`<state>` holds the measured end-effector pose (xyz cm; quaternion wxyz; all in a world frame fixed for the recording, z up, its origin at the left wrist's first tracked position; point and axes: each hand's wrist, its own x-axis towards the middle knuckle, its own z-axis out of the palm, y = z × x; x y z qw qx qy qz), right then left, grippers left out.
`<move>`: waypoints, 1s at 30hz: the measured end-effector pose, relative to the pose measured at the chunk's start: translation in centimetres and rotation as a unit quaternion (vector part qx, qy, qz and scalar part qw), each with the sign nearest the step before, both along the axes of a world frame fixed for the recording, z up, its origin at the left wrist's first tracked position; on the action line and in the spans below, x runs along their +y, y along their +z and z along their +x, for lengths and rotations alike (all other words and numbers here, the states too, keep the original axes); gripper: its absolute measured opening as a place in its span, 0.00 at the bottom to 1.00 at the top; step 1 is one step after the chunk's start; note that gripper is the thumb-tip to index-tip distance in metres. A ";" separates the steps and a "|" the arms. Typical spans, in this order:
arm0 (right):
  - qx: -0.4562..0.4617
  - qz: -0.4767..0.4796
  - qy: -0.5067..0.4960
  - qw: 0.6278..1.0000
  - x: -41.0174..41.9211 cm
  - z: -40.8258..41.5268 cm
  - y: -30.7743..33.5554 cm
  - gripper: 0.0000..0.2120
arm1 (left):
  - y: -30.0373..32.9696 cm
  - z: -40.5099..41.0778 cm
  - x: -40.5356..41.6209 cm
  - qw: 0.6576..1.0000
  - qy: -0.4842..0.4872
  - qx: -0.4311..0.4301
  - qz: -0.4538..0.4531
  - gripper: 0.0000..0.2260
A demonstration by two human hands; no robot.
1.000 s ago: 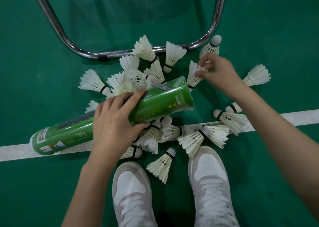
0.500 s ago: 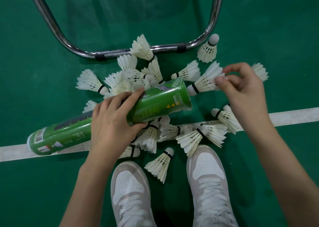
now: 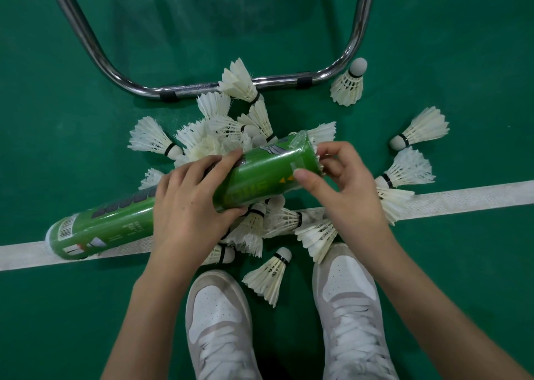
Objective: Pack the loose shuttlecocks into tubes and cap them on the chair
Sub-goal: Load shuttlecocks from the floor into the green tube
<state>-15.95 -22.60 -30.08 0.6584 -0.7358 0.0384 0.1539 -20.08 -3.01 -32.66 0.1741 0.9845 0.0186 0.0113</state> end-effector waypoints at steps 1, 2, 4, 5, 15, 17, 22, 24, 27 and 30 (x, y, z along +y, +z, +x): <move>-0.007 -0.020 0.003 1.000 0.1 0.0 -0.1 0.14 | 0.0 0.0 0.0 1.000 0.000 -0.001 0.001 0.38; -0.014 -0.041 0.005 0.999 0.2 -0.1 -0.1 0.16 | -0.1 0.0 0.0 1.000 -0.001 -0.002 0.002 0.38; -0.025 -0.066 0.003 0.998 0.3 -0.1 -0.3 0.17 | -0.1 0.0 0.0 1.000 -0.001 -0.003 0.002 0.38; -0.028 -0.071 -0.001 0.997 0.3 -0.1 -0.3 0.17 | -0.1 0.0 -0.1 1.000 -0.001 -0.003 0.002 0.38; 0.033 -0.014 0.080 0.996 -0.2 1.0 -0.4 0.14 | -0.4 -0.2 -0.2 1.000 -0.011 0.001 0.004 0.39; 0.042 -0.001 0.092 0.995 -0.3 1.1 -0.5 0.14 | -0.4 -0.2 -0.2 1.000 -0.010 0.004 0.003 0.40; 0.054 0.032 0.107 0.992 -0.6 1.3 -0.7 0.14 | -0.4 -0.3 -0.2 1.000 -0.008 0.011 0.002 0.40; 0.057 0.046 0.101 0.992 -0.8 1.3 -0.7 0.13 | -0.4 -0.3 -0.2 1.000 -0.007 0.011 0.002 0.40; 0.066 0.059 0.089 0.992 -0.9 1.2 -0.9 0.13 | -0.4 -0.3 -0.1 1.000 -0.007 0.007 0.002 0.39; 0.079 0.059 0.107 0.989 -1.0 1.5 -0.7 0.13 | -0.4 -0.4 -0.2 1.000 -0.008 0.003 -0.001 0.39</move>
